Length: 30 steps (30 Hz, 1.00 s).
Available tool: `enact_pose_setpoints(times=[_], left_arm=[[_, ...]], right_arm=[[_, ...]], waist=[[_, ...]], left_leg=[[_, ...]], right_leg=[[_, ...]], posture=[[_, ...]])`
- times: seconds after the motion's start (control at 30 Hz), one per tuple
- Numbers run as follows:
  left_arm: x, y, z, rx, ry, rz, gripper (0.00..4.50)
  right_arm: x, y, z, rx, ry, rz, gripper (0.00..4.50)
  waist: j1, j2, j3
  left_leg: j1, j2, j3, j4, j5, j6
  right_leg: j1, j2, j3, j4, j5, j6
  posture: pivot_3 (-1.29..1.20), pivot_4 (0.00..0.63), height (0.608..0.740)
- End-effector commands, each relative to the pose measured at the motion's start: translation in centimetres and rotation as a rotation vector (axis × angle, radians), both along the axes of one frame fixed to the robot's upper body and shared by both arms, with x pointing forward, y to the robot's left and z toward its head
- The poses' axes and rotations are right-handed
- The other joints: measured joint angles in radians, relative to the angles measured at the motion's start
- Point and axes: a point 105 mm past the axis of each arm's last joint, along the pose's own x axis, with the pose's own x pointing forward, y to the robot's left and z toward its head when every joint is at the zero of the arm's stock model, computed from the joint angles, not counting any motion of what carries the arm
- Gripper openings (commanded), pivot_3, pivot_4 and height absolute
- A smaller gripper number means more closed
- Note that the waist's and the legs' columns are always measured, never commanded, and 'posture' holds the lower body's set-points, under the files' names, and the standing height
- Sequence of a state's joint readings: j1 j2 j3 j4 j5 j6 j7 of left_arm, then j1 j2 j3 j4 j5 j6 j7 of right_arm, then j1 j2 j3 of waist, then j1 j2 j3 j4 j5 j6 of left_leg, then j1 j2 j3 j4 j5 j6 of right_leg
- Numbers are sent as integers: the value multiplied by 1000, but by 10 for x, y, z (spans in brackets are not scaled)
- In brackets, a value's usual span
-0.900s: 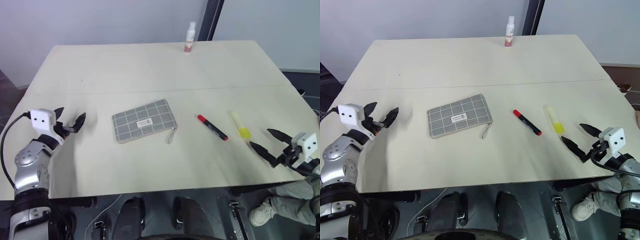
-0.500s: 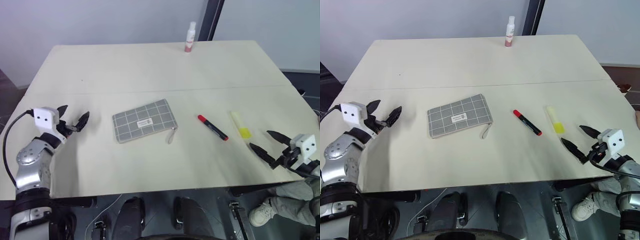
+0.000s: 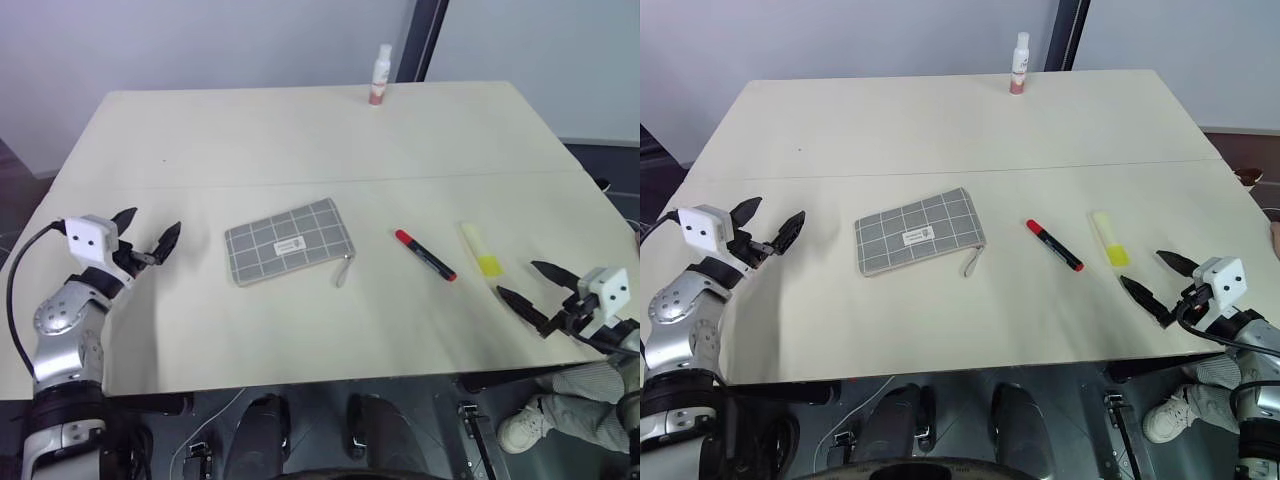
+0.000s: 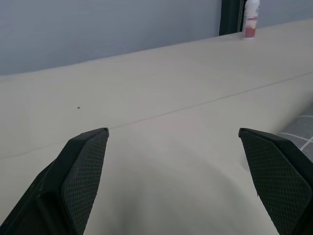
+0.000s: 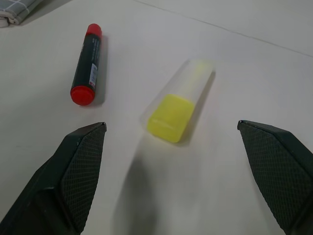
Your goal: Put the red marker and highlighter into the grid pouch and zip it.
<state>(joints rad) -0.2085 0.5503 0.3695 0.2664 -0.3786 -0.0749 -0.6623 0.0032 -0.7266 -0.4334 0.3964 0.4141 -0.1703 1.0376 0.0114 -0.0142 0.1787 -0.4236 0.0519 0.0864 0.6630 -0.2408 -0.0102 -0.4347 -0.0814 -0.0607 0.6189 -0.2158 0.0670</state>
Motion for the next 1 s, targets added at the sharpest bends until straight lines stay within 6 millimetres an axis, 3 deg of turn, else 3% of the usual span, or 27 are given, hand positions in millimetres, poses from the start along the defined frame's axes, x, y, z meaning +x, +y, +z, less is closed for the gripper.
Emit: enact_pose_setpoints(times=[0.03,0.1,0.2,0.33,0.4,0.43,0.57,0.73,0.83,1.0], left_arm=[[-4,2,8,39,-34,2,4500],[-7,3,6,55,-33,-3,4500],[-13,-2,4,112,-33,-49,4500],[-23,-13,4,191,-47,-148,4500],[-29,-20,3,286,-62,-212,4500],[-30,-23,1,347,-70,-236,4500],[-33,-35,-3,553,-135,-317,4500],[-34,-47,-13,740,-197,-409,4500],[-36,-51,-24,802,-212,-449,4500],[-37,-51,-36,859,-223,-451,4500]], right_arm=[[3,0,11,-6,-34,4,4476],[3,2,11,13,-29,8,4476],[6,8,12,51,-27,18,3654],[21,54,32,109,-100,127,1590],[35,87,49,170,-166,182,520],[45,113,57,203,-201,223,42],[70,208,70,291,-268,362,42],[93,284,59,225,-249,414,42],[103,301,42,155,-198,410,42],[125,284,2,-117,-139,274,42]], waist=[[0,0,0],[0,0,0],[-2,0,0],[-7,0,0],[-10,0,0],[-14,1,0],[-26,1,-1],[-21,2,-1],[-23,2,-1],[-22,2,-1]], left_leg=[[0,0,0,0,0,0],[0,0,0,0,0,0],[0,0,0,0,0,0],[0,1,-1,0,0,0],[0,2,-2,0,0,0],[0,3,-2,0,0,0],[-1,9,0,0,0,-1],[-4,11,6,-1,0,0],[-4,10,11,-1,0,0],[-3,10,15,-1,0,0]], right_leg=[[0,0,0,0,0,0],[0,0,0,0,0,0],[0,0,0,0,0,0],[-1,0,0,0,0,0],[-2,1,0,1,1,-1],[-2,1,0,1,1,-2],[-4,2,0,1,2,-3],[-8,3,-3,2,2,-4],[-9,1,-2,2,2,-4],[-9,-1,-2,1,4,-2]], posture=[[0,150,740],[0,150,740],[0,150,740],[0,150,740],[0,150,740],[0,150,740],[0,150,740],[0,150,740],[0,150,740],[0,150,740]])
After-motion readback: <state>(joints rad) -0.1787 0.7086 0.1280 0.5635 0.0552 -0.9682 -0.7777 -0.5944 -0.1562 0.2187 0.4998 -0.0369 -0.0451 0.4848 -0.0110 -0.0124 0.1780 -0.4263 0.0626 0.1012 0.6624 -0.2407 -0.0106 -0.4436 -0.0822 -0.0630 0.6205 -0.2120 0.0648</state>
